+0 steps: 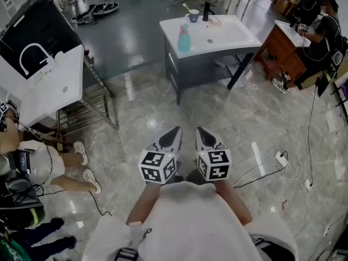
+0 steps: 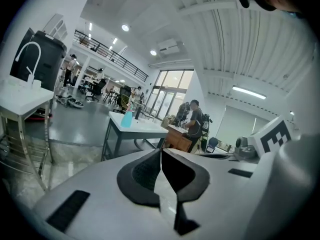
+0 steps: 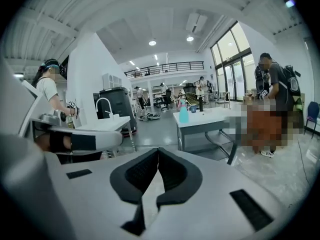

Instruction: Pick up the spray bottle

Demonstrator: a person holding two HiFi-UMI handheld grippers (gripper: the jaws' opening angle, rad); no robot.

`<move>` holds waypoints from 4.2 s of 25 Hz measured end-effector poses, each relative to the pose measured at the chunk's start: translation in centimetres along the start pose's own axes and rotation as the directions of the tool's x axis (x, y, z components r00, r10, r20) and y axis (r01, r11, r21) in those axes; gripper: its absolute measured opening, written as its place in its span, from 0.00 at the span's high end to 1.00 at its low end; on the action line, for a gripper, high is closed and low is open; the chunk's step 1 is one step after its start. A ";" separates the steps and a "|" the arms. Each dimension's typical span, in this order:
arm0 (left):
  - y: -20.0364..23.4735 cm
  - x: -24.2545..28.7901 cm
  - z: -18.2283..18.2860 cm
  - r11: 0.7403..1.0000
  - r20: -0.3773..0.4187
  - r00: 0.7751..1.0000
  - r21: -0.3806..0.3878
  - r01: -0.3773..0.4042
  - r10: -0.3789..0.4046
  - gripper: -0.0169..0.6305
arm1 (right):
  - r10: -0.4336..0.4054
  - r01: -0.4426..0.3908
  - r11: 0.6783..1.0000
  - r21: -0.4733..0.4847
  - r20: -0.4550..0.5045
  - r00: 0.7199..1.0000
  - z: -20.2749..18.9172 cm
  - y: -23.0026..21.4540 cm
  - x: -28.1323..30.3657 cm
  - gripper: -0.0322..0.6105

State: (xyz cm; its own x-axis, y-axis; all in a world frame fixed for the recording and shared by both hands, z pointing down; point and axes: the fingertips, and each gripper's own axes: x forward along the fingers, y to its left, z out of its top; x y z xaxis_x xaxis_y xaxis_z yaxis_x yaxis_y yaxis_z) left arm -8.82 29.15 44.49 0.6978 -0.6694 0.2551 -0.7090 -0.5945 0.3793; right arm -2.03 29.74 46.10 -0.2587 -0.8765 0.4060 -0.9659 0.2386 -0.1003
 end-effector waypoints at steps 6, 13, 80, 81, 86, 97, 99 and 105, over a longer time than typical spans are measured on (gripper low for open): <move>-0.4 0.1 -0.1 1.000 -0.021 1.000 0.010 0.022 -0.022 0.93 | -0.040 0.040 0.999 -0.009 0.026 0.999 0.2 -0.7 -0.5 0.91; -0.2 0.8 -0.5 1.000 -0.029 0.999 0.014 0.013 -0.013 0.93 | -0.038 0.039 0.999 -0.018 0.028 0.999 0.1 -1.2 -0.1 0.91; 4.9 26.6 7.2 0.975 -0.011 0.975 -0.011 -0.220 0.220 0.92 | 0.202 -0.204 0.974 -0.100 -0.029 0.979 8.4 -20.2 20.0 0.91; 5.0 26.7 7.1 0.974 -0.013 0.974 -0.020 -0.225 0.225 0.92 | 0.207 -0.209 0.973 -0.100 -0.033 0.978 8.4 -20.3 20.1 0.91; 5.6 27.0 7.4 0.968 -0.014 0.968 -0.029 -0.251 0.251 0.92 | 0.234 -0.237 0.965 -0.109 -0.041 0.971 8.7 -20.4 20.7 0.91; 7.1 27.3 8.1 0.964 -0.020 0.964 -0.019 -0.264 0.264 0.92 | 0.264 -0.267 0.962 -0.051 -0.064 0.962 8.4 -20.2 22.7 0.91; 7.5 27.7 8.6 0.966 -0.013 0.966 -0.012 -0.257 0.257 0.92 | 0.259 -0.262 0.964 -0.054 -0.055 0.964 9.0 -20.2 23.1 0.91; 8.7 28.3 9.9 0.967 0.008 0.967 -0.006 -0.254 0.254 0.92 | 0.255 -0.258 0.965 -0.053 -0.057 0.965 9.5 -20.2 24.4 0.91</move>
State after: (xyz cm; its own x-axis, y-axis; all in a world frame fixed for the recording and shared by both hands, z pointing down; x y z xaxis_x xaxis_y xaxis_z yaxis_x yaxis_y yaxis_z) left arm 3.72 0.60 46.19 0.4937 -0.8020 0.3363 -0.8625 -0.4021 0.3073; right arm 11.06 -0.40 49.41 -0.4957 -0.7610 0.4185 -0.8645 0.4785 -0.1539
